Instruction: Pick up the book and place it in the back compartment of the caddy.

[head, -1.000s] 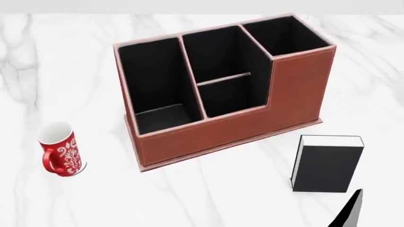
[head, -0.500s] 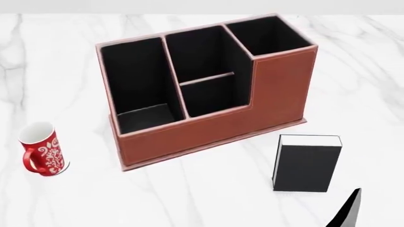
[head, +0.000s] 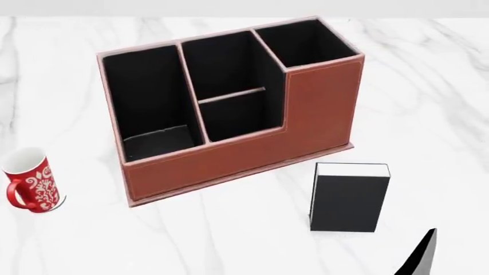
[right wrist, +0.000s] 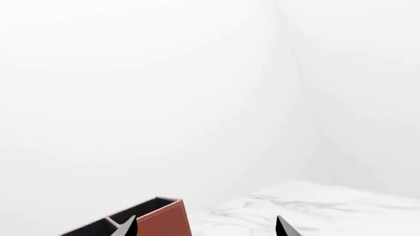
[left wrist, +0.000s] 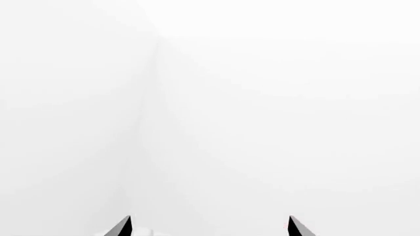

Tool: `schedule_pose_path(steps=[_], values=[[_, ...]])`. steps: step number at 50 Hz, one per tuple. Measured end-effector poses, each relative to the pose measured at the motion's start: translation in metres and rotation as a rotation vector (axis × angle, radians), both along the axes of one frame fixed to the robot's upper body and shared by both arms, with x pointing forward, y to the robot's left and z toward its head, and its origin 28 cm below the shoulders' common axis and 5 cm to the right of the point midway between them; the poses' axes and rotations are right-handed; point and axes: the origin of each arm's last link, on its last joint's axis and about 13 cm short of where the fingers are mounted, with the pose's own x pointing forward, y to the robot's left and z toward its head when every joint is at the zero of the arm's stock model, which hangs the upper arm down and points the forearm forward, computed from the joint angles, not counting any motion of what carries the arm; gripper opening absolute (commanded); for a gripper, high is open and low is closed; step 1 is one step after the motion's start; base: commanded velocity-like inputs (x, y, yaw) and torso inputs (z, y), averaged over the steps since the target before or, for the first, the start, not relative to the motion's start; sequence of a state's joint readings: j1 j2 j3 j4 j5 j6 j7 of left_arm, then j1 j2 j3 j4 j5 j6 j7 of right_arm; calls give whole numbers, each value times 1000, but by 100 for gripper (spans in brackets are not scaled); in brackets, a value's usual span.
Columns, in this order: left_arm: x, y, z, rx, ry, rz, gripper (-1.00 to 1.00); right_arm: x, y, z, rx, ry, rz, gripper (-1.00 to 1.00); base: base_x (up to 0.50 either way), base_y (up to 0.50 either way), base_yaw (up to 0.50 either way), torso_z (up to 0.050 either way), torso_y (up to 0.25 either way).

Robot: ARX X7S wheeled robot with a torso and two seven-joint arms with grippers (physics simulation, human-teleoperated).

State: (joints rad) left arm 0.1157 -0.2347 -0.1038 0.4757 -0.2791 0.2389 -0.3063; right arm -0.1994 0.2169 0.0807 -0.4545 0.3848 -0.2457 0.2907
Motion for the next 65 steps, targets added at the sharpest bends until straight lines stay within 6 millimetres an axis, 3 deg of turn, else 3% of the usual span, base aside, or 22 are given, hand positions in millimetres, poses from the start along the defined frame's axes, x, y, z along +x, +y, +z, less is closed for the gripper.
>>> schedule_pose_path(steps=[65], values=[[1,-1,0,2,2,0,100,-3,3,1,-13,-35,14,100,7,-83,0,0,0]])
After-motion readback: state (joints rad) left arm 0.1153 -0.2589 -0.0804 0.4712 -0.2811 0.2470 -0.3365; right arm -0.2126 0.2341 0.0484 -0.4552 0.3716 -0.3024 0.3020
